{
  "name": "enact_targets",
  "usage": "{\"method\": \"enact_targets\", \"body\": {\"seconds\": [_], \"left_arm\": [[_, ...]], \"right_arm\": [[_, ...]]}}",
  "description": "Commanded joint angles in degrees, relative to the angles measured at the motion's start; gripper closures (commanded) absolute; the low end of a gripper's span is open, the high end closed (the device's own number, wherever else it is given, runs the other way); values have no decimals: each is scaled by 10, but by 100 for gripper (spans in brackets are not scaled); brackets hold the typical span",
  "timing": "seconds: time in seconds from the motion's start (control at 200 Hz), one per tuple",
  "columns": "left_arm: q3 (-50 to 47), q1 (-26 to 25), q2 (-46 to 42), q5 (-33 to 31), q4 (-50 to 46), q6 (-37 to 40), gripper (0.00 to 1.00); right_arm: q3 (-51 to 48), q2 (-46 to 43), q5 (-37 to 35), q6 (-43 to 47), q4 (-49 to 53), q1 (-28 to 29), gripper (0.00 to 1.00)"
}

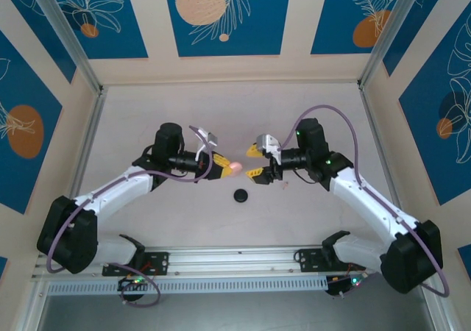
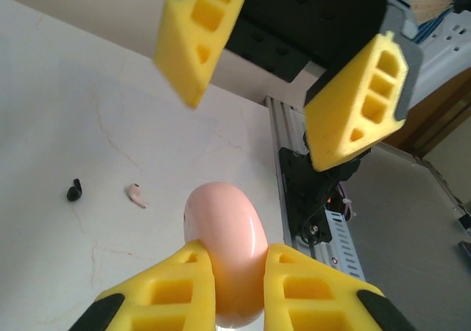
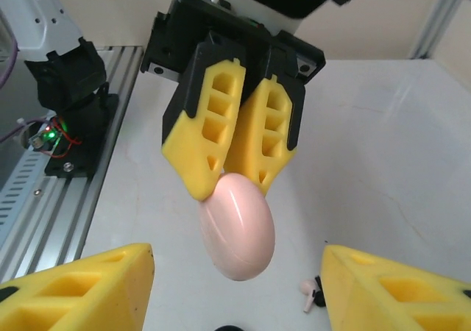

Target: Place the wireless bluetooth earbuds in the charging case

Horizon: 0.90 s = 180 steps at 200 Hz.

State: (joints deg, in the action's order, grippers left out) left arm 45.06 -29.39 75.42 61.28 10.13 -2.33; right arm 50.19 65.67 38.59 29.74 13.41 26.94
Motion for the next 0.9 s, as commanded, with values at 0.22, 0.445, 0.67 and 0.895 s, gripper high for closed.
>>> {"method": "enact_targets", "body": {"seconds": [0.22, 0.445, 0.67, 0.895], "left_arm": [[-4, -12, -18, 32, 6, 26, 85], [-1, -12, -23, 31, 2, 28, 86], [0, -13, -31, 28, -6, 34, 87], [-4, -13, -53, -29, -15, 53, 61]], "right_arm": [[103, 94, 43, 118, 148, 29, 46], [139, 137, 70, 144, 194, 39, 57], [154, 153, 88, 159, 212, 38, 78], [138, 129, 101, 144, 189, 22, 94]]}}
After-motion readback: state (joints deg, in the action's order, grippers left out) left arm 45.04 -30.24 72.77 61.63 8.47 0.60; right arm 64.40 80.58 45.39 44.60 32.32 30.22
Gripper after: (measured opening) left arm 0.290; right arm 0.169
